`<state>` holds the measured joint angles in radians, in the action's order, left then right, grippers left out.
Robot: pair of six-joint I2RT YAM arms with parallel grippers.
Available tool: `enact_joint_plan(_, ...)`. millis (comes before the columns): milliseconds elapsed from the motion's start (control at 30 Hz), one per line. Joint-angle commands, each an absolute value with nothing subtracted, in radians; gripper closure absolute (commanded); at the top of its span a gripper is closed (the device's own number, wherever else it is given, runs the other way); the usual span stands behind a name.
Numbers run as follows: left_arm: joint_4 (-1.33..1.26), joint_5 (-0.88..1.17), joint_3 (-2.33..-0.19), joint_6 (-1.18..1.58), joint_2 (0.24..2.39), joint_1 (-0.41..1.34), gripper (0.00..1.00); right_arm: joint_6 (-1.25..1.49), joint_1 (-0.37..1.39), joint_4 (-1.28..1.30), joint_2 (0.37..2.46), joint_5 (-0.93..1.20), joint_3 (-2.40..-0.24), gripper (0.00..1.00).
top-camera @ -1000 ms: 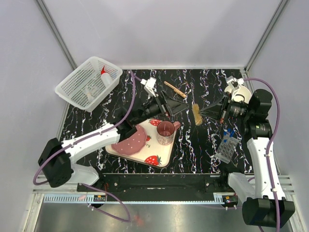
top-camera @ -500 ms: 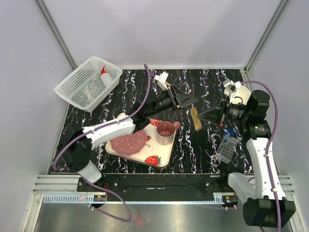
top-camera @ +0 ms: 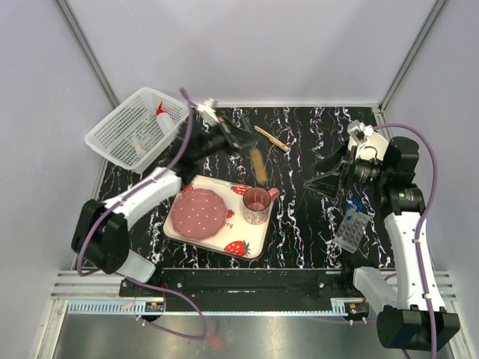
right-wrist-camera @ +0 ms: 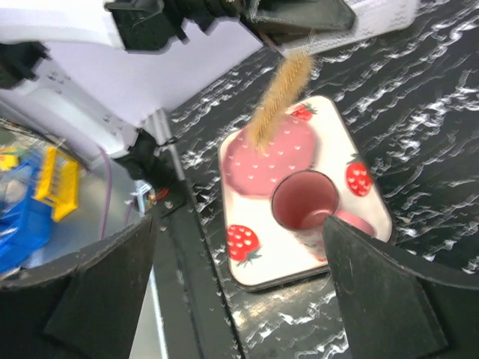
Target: Organize the chemistry lab equipment
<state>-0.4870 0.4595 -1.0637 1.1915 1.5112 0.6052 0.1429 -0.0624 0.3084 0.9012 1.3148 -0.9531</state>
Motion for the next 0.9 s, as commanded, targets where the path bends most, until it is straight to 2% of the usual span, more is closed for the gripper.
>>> enact_joint_plan(0,-0.118,0.526,-1.143,0.903,1.37,0.312,1.0,-0.106,-0.055,0.538,0.917,1.164,-1.075,0.02)
enact_joint_plan(33,0.072,0.511,-1.176,0.829,1.371,0.257,1.0,-0.121,-0.055,0.555,0.916,1.151,-1.08,0.01)
enact_joint_plan(133,0.367,0.356,-1.327,0.571,1.426,0.022,1.0,-0.152,-0.055,0.571,0.908,1.128,-1.072,0.0)
enact_joint_plan(333,0.528,0.124,-1.552,0.353,1.62,-0.165,1.0,-0.178,-0.055,0.581,0.917,1.115,-1.049,0.0)
enact_joint_plan(533,0.597,-0.127,-1.735,0.223,1.799,-0.186,0.99,-0.215,-0.055,0.609,0.957,1.114,-1.052,0.0)
enact_joint_plan(733,0.601,-0.204,-1.805,0.161,1.911,-0.19,0.98,-0.229,-0.055,0.623,0.974,1.112,-1.057,0.0)
enact_joint_plan(867,0.603,-0.201,-1.85,0.158,1.951,-0.198,0.93,-0.242,-0.055,0.637,0.991,1.108,-1.057,0.0)
